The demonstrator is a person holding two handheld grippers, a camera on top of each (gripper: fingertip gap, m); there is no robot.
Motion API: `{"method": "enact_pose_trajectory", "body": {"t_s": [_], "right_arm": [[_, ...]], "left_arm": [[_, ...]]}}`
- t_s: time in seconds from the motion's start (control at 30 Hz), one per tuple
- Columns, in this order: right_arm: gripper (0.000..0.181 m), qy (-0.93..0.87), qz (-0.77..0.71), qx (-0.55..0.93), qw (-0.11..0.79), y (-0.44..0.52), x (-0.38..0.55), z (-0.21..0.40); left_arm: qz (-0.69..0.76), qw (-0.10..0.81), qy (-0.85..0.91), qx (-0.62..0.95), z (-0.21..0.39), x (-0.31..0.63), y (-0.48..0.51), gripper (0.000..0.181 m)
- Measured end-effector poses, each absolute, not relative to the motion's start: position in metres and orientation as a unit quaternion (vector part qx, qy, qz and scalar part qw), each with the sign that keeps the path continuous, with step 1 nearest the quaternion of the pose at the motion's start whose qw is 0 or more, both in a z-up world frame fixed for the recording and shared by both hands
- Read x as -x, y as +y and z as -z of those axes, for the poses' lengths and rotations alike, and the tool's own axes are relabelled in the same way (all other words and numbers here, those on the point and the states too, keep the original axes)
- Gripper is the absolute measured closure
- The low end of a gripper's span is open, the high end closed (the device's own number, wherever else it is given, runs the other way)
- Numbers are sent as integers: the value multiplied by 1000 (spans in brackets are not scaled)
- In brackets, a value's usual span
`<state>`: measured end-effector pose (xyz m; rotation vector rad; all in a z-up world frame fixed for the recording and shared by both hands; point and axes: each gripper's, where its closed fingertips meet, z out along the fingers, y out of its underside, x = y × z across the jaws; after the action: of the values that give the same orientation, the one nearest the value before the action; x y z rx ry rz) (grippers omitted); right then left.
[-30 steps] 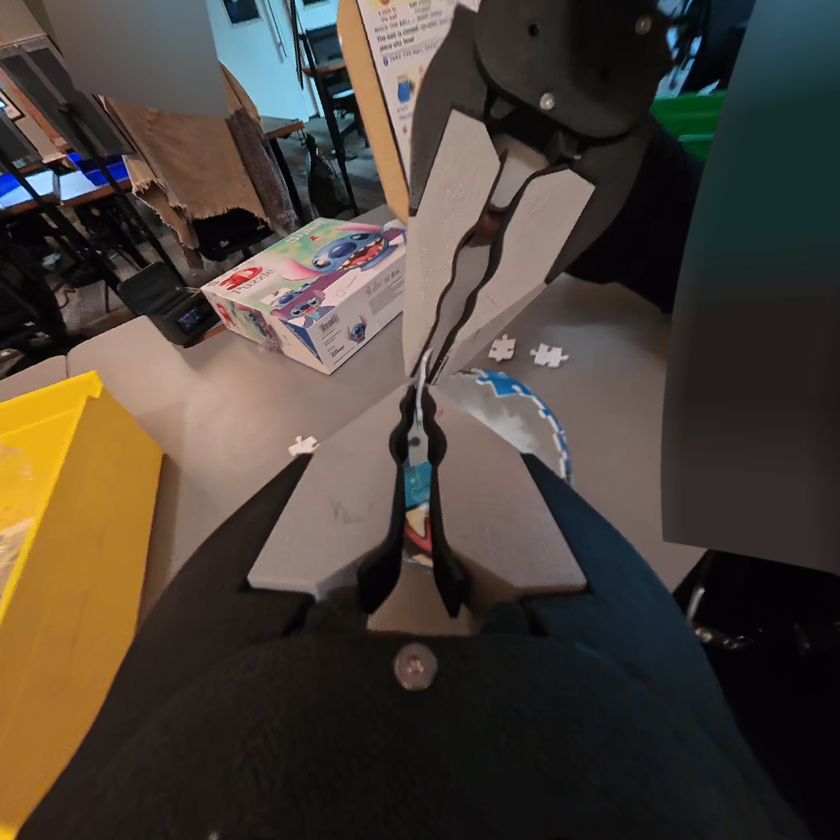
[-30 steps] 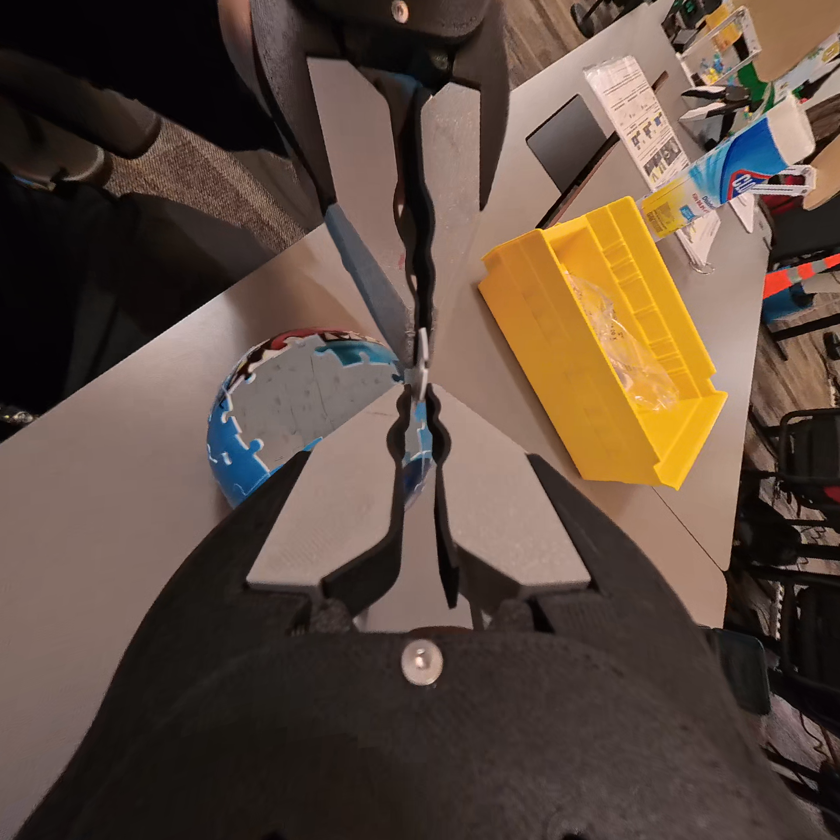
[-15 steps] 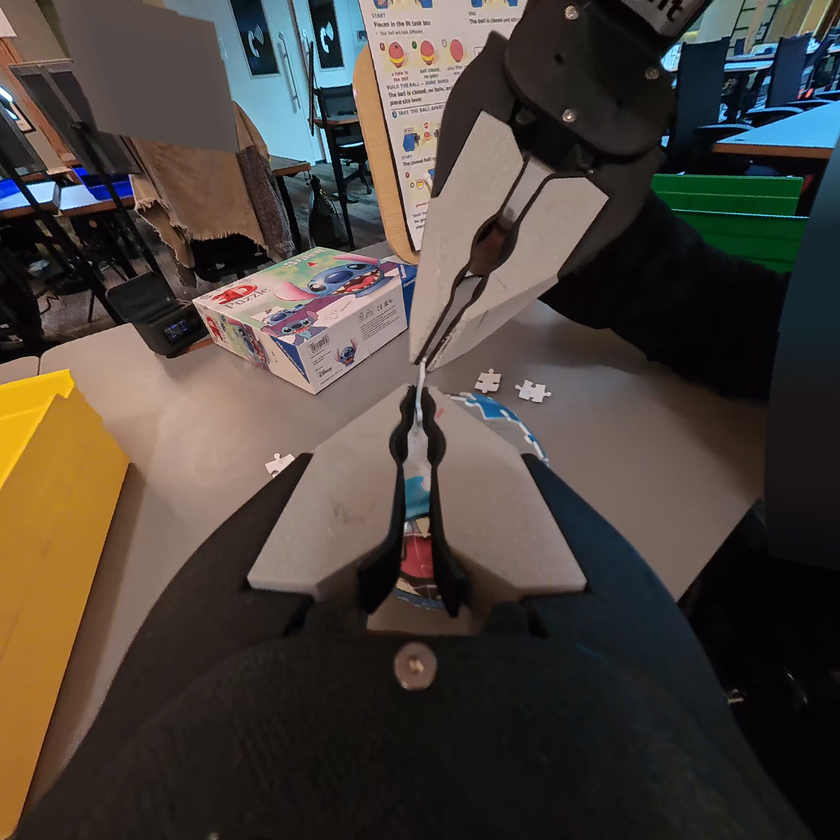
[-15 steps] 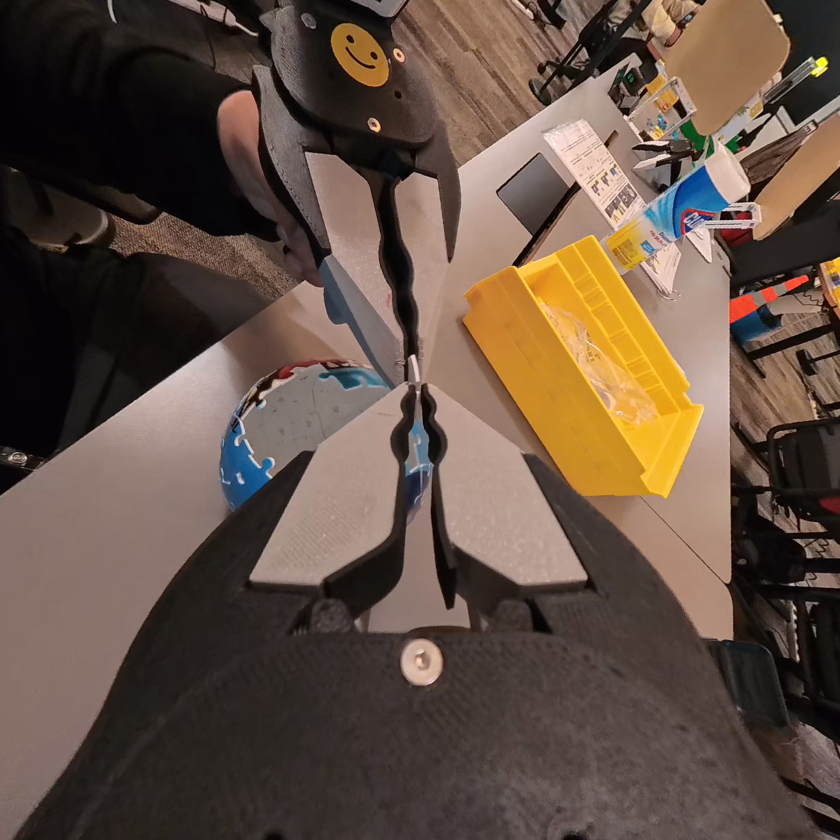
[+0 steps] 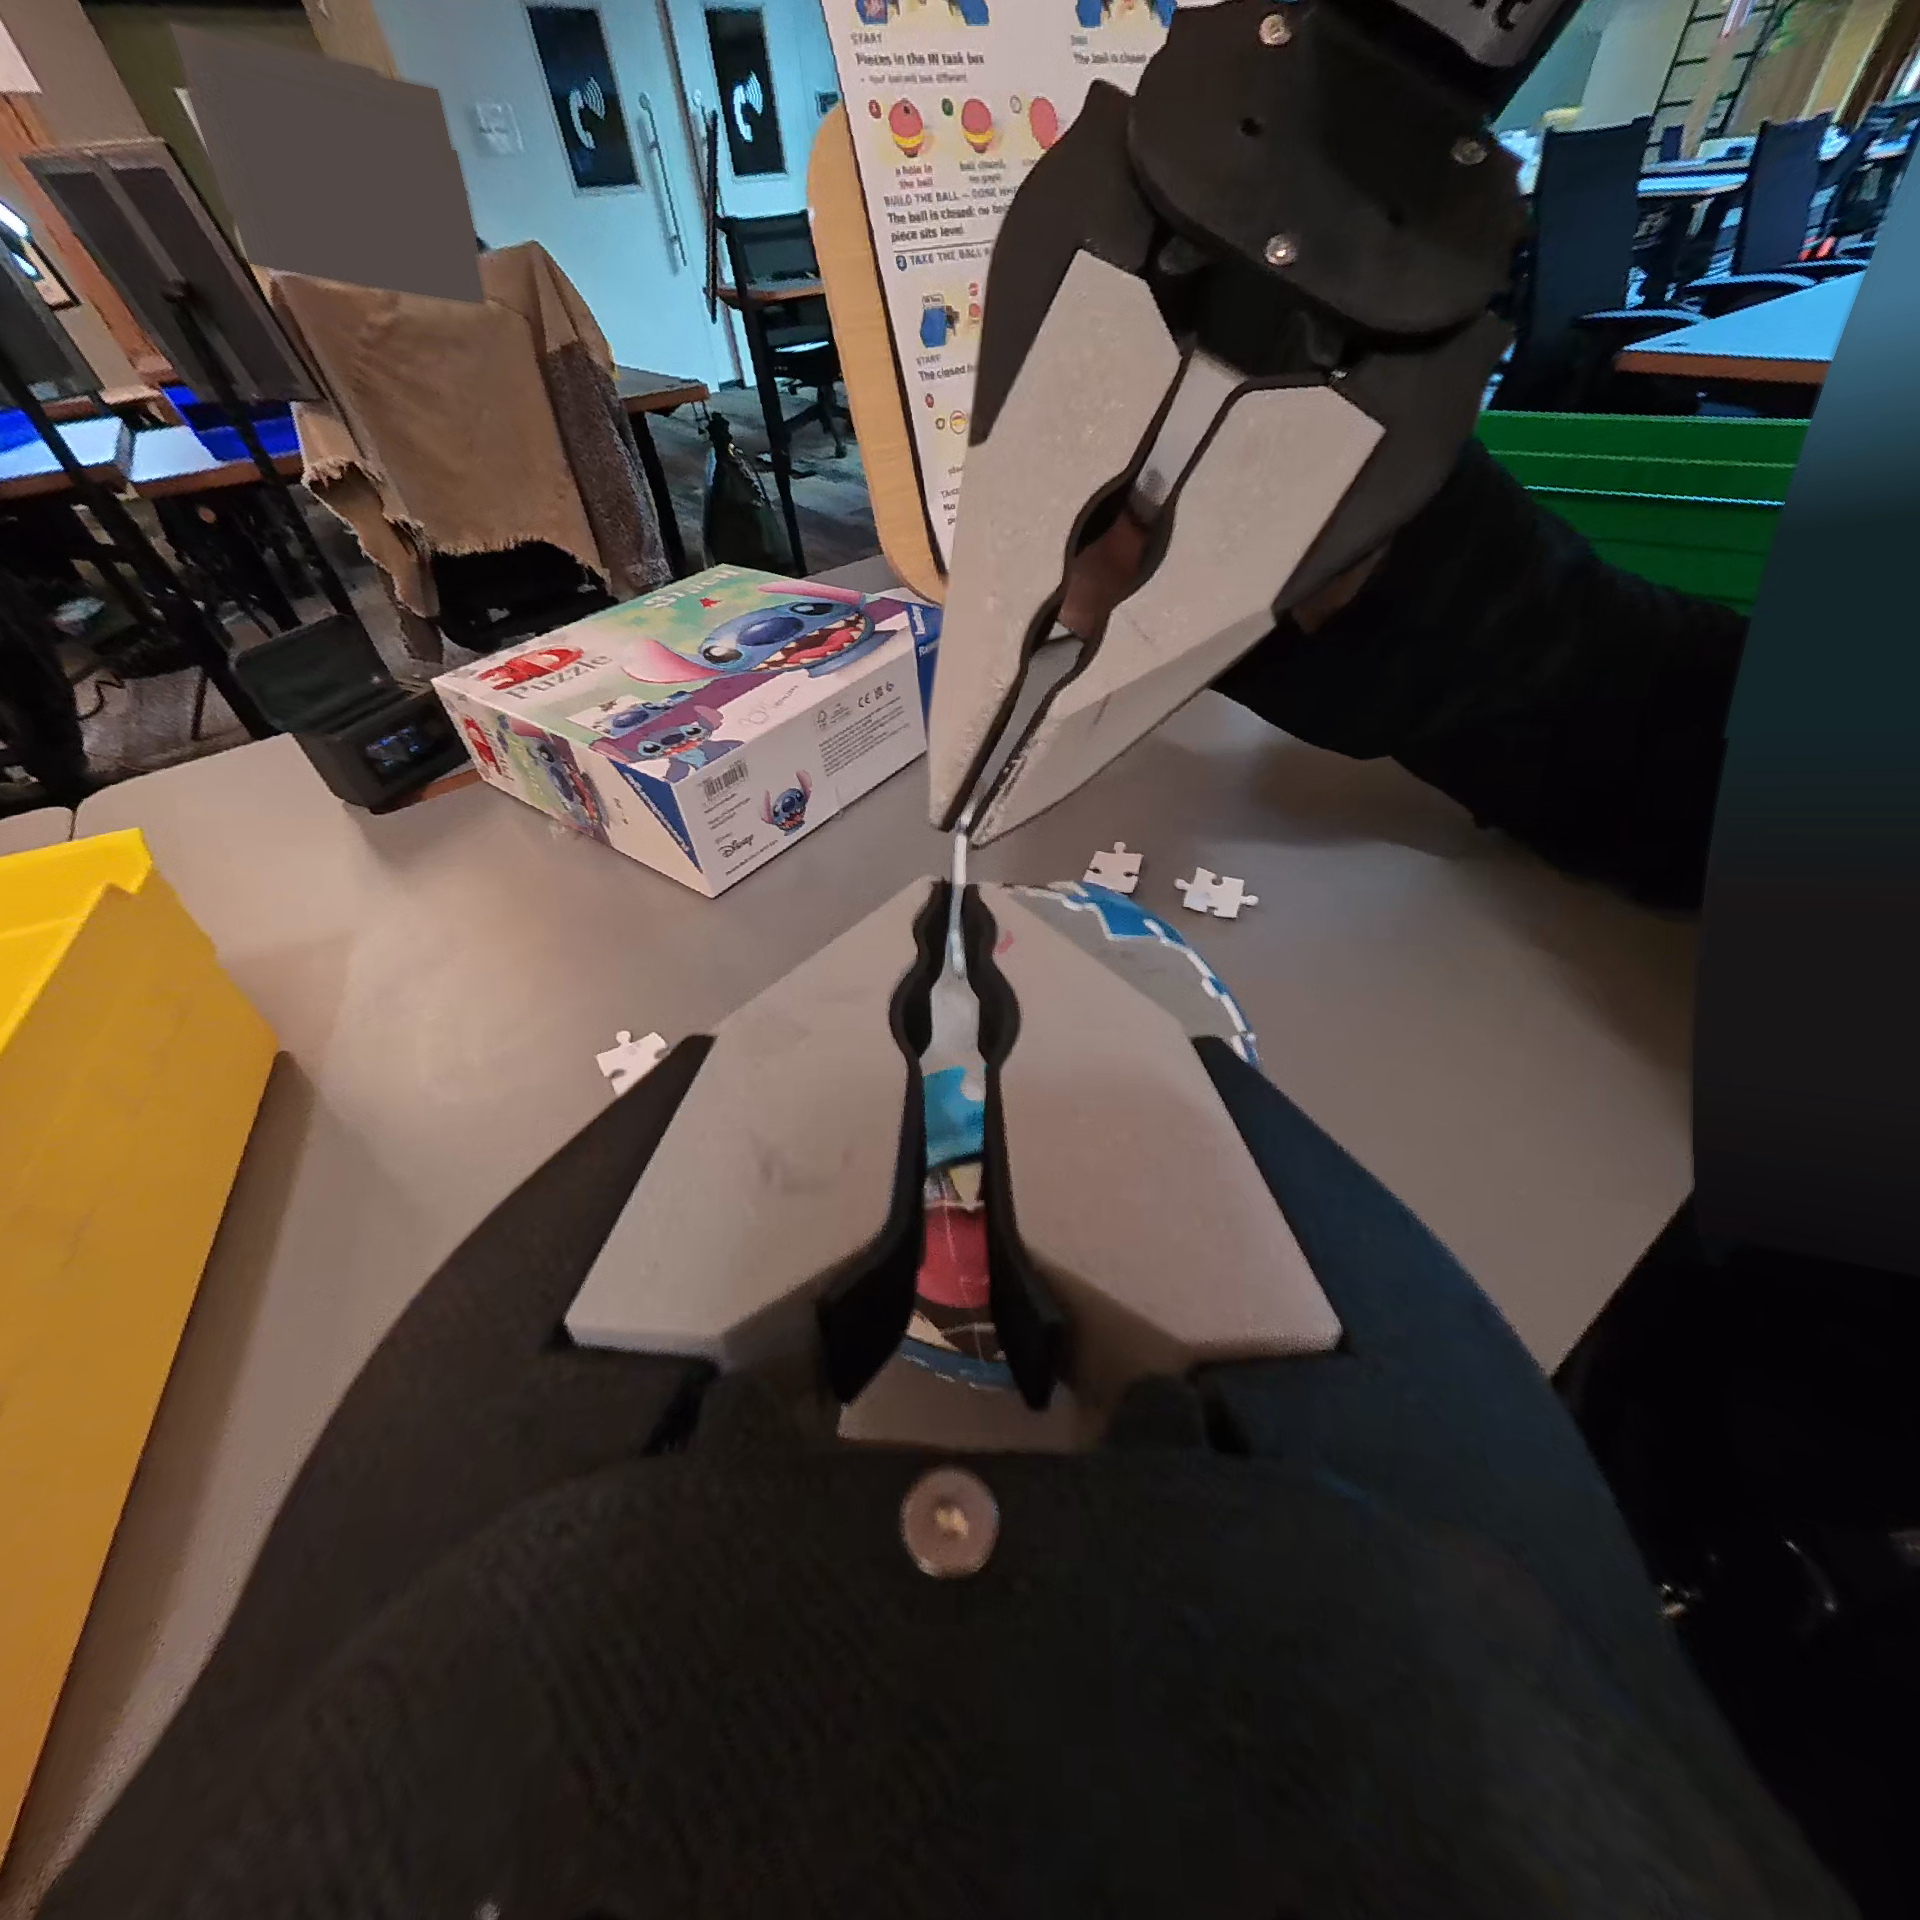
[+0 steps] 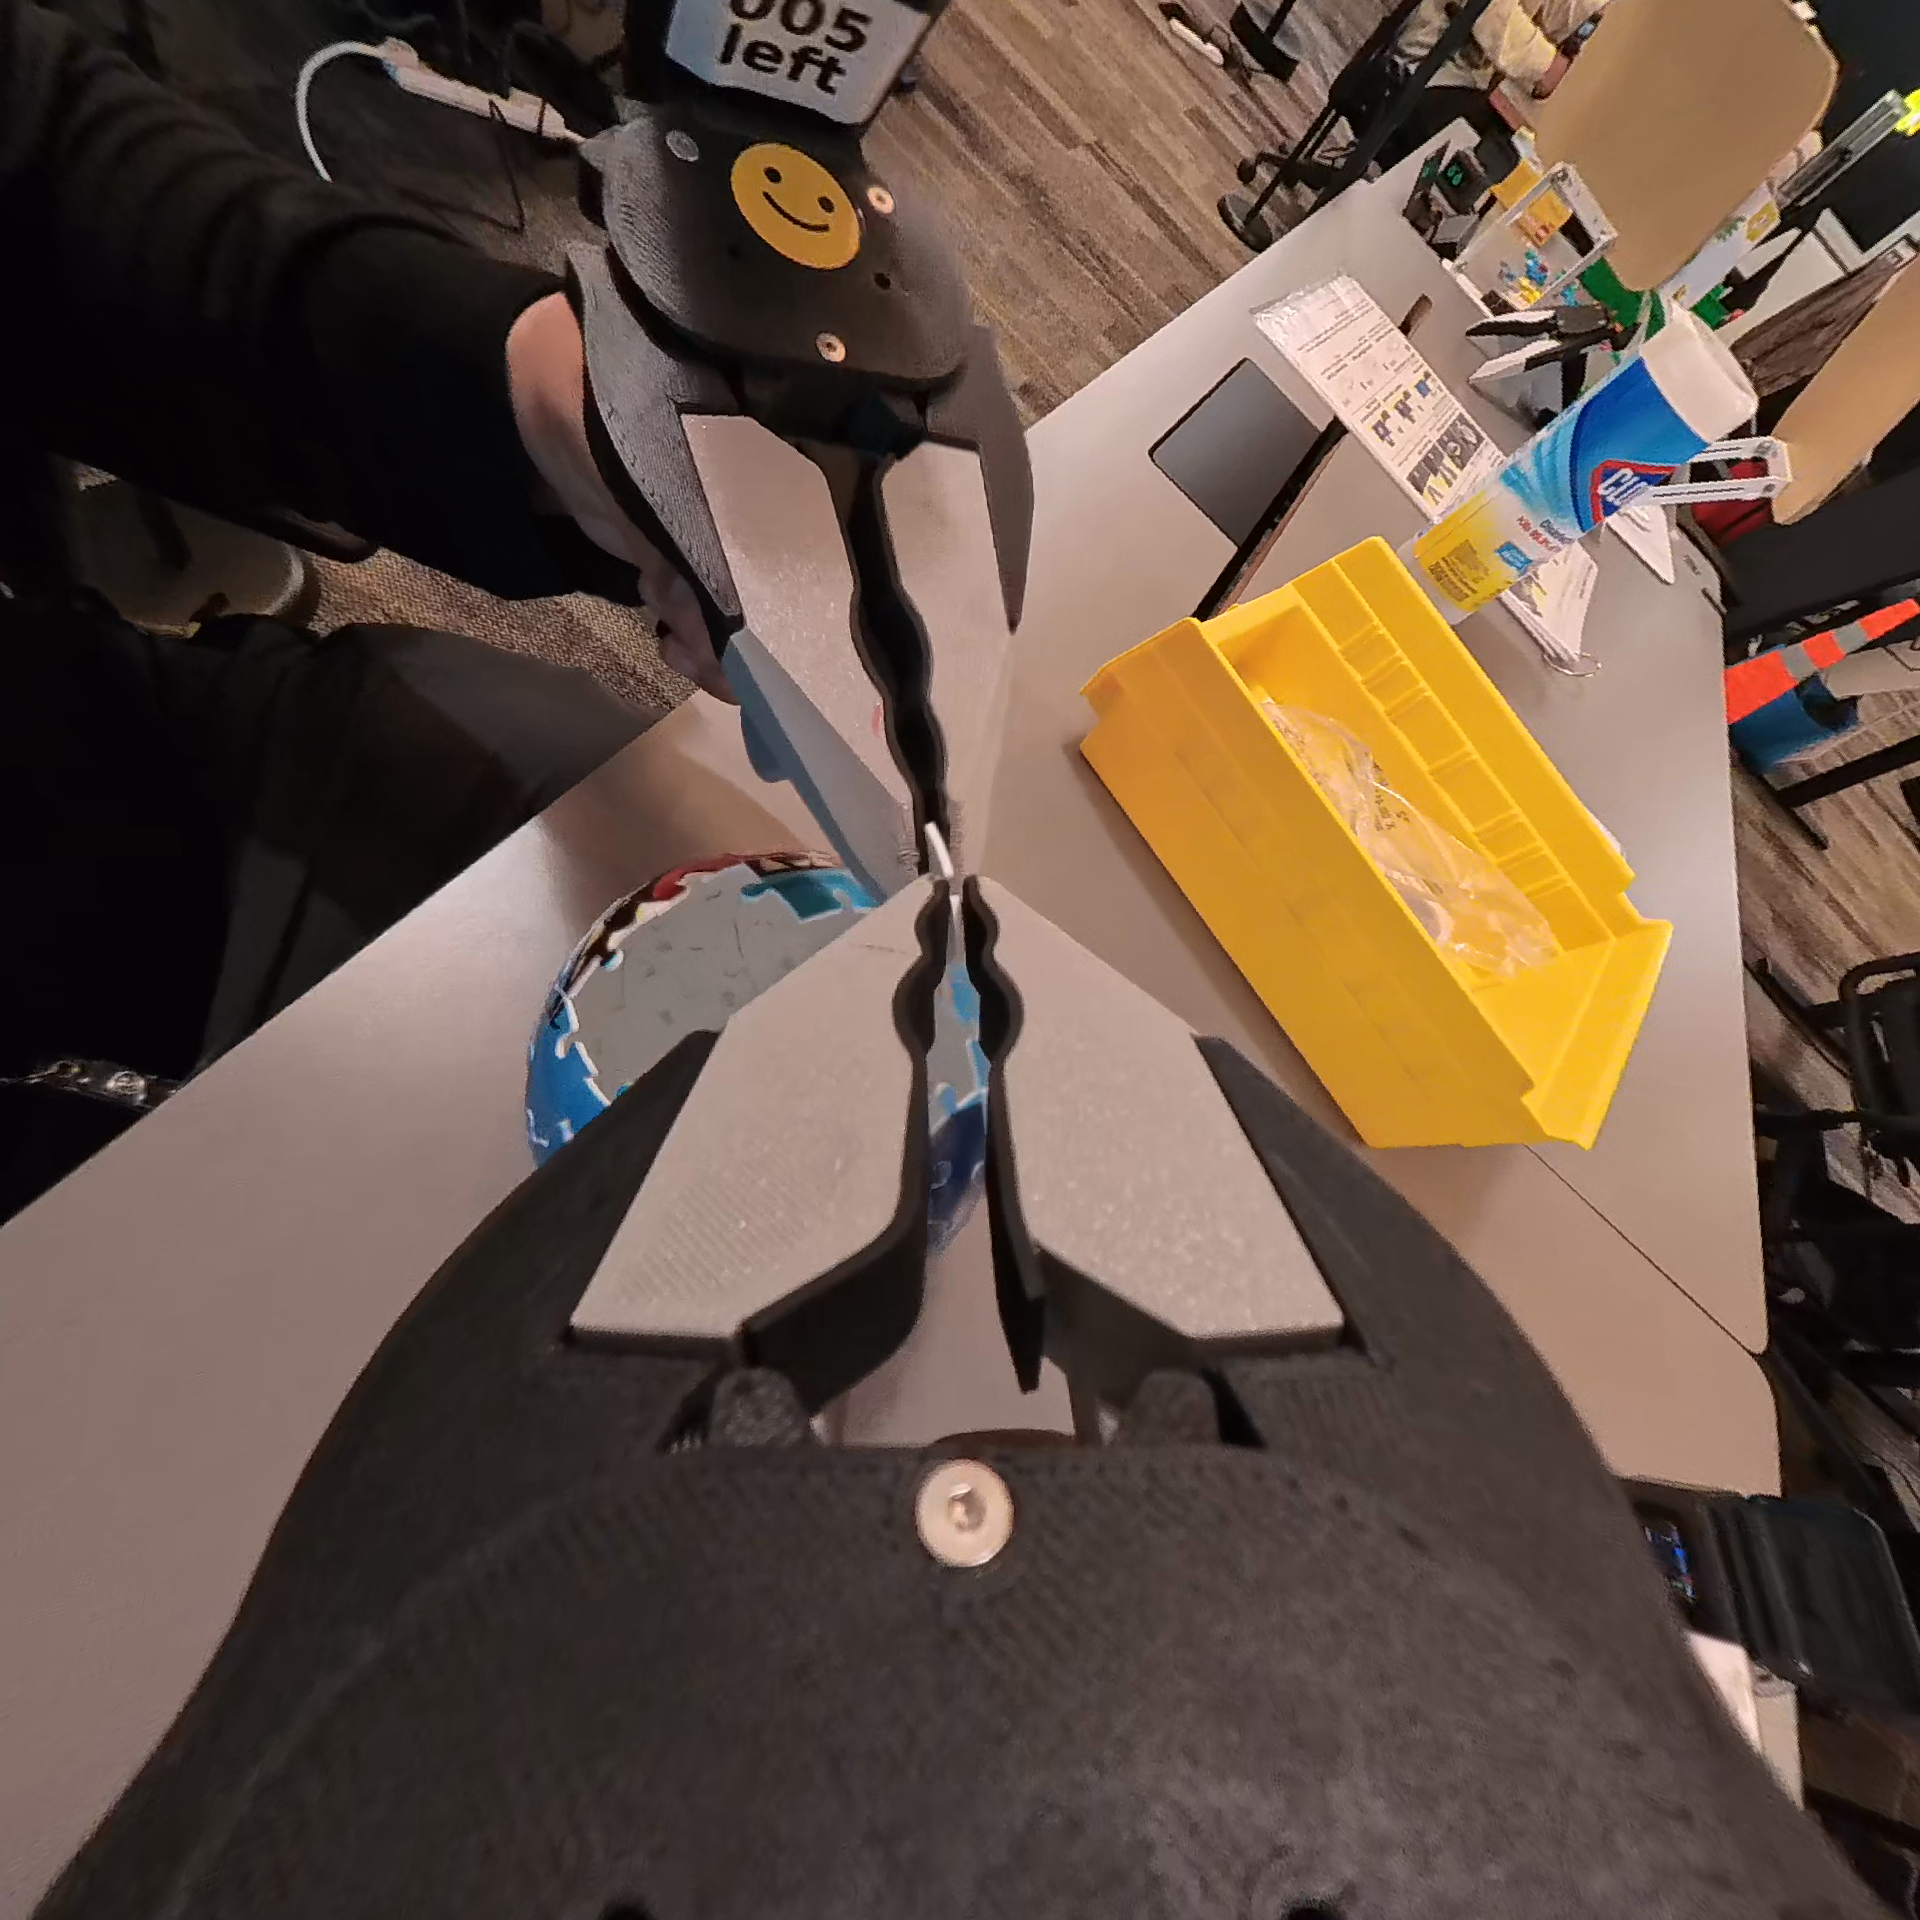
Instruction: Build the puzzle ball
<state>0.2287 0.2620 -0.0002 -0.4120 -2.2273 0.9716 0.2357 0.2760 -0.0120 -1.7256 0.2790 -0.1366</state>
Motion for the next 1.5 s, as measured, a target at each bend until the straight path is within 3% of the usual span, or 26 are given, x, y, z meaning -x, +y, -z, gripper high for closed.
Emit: {"method": "enact_pose_trajectory", "body": {"t_s": [0.13,0.57,0.87,0.93,1.07,1.5], "right_arm": [[181,-852,-367,158,339,264,-229,-2],[181,-848,-345,169,365,283,-224,-4],[181,-850,-339,150,374,291,-230,-4],[181,-854,-337,142,371,289,-231,-1],[181,-856,-330,136,373,286,-229,3],[181,-858,-325,139,373,288,-228,5]], "left_arm": [[45,644,124,754,9,-235,275,179],[43,631,90,769,24,-227,244,148],[24,545,106,831,83,-241,234,84],[12,538,101,837,91,-240,238,77],[10,534,103,839,98,-245,249,70],[-11,485,209,849,103,-223,258,76]]}}
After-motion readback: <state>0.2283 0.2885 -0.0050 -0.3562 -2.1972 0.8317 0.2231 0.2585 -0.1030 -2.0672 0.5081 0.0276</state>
